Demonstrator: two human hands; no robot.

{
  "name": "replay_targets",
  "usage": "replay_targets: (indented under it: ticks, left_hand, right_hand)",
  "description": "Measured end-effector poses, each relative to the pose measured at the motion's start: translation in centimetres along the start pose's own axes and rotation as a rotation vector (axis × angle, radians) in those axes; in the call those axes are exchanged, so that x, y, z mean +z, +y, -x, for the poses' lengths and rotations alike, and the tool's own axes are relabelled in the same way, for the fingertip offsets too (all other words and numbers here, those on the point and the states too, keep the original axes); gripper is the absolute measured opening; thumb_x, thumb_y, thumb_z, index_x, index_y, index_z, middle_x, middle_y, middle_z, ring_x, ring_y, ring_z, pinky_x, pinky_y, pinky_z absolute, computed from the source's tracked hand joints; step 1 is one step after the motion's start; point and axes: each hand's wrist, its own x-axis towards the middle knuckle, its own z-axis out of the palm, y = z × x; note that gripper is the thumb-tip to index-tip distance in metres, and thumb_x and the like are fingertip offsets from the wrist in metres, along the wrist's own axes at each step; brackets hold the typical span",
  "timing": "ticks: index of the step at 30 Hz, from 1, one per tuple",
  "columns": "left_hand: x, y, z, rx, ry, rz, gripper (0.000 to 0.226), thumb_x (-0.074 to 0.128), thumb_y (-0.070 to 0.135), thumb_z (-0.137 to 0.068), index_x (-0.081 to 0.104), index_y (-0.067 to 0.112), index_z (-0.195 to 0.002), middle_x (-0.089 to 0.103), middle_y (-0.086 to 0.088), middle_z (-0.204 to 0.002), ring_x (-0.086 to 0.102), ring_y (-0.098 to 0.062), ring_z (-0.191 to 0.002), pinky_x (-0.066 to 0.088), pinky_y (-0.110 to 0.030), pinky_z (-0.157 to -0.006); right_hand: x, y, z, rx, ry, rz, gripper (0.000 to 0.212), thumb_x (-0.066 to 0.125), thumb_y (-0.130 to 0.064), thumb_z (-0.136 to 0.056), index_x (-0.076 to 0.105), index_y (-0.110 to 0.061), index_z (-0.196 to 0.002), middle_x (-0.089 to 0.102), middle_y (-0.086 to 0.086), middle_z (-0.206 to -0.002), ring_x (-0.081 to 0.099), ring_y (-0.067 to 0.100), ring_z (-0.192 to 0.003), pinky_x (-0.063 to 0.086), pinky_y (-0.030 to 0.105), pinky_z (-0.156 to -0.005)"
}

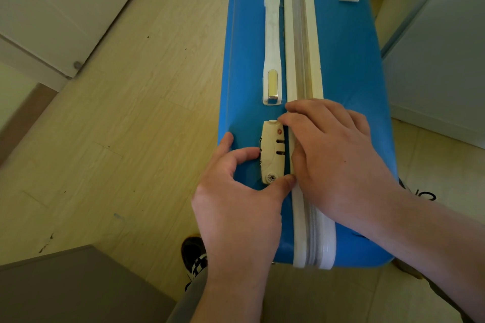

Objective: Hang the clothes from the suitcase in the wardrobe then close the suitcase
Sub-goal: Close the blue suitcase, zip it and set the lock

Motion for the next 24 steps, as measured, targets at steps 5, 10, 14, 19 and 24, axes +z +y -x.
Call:
replay_targets:
  ticks: [5, 10, 14, 19, 24]
  left_hand:
    - [0.06, -0.14, 0.07, 0.005, 0.008, 0.013, 0.053, 0.096, 0.033, -0.059, 0.072, 0.037, -0.106, 0.044, 0.034, -0.145, 0.043, 0.013, -0.128, 0.047, -0.018, -0.099]
    - [0.05, -0.19, 0.06, 0.01, -0.019, 0.0, 0.055, 0.095, 0.034, -0.06, 0.073, 0.039, -0.111, 0.042, 0.035, -0.146, 0.039, 0.018, -0.126, 0.039, -0.007, -0.09]
    - [-0.03, -0.03, 0.11, 0.014, -0.006, 0.003, 0.056, 0.096, 0.034, -0.06, 0.072, 0.04, -0.11, 0.043, 0.033, -0.146, 0.042, 0.016, -0.127, 0.045, -0.013, -0.096]
    - [-0.12, 0.43, 0.06, -0.014, 0.019, 0.005, 0.059, 0.098, 0.037, -0.056, 0.058, 0.043, -0.099, 0.045, 0.032, -0.145, 0.05, 0.008, -0.124, 0.054, -0.02, -0.092]
    - [-0.08, 0.26, 0.09, 0.001, 0.006, -0.013, 0.054, 0.097, 0.038, -0.057, 0.064, 0.039, -0.1, 0.044, 0.033, -0.146, 0.046, 0.011, -0.126, 0.048, -0.018, -0.097]
  right_hand:
    - [-0.04, 0.05, -0.07, 0.0, -0.003, 0.002, 0.047, 0.039, -0.03, -0.089, 0.06, -0.018, -0.13, 0.056, 0.0, -0.137, 0.045, 0.022, -0.129, 0.029, 0.038, -0.102]
    - [-0.03, -0.02, -0.05, 0.0, -0.013, 0.004, 0.048, 0.04, -0.032, -0.089, 0.059, -0.018, -0.13, 0.056, 0.0, -0.137, 0.045, 0.022, -0.13, 0.029, 0.038, -0.102]
    - [-0.04, 0.02, -0.08, 0.0, -0.015, 0.007, 0.048, 0.039, -0.033, -0.089, 0.059, -0.019, -0.13, 0.056, 0.0, -0.137, 0.045, 0.022, -0.13, 0.029, 0.038, -0.103]
    - [0.01, 0.03, -0.05, -0.002, -0.006, 0.007, 0.047, 0.042, -0.03, -0.088, 0.059, -0.019, -0.13, 0.055, 0.0, -0.138, 0.045, 0.022, -0.13, 0.028, 0.037, -0.103]
    - [0.13, 0.18, -0.05, -0.008, -0.001, 0.008, 0.049, 0.04, -0.032, -0.088, 0.06, -0.019, -0.13, 0.056, 0.001, -0.137, 0.046, 0.023, -0.131, 0.028, 0.038, -0.103]
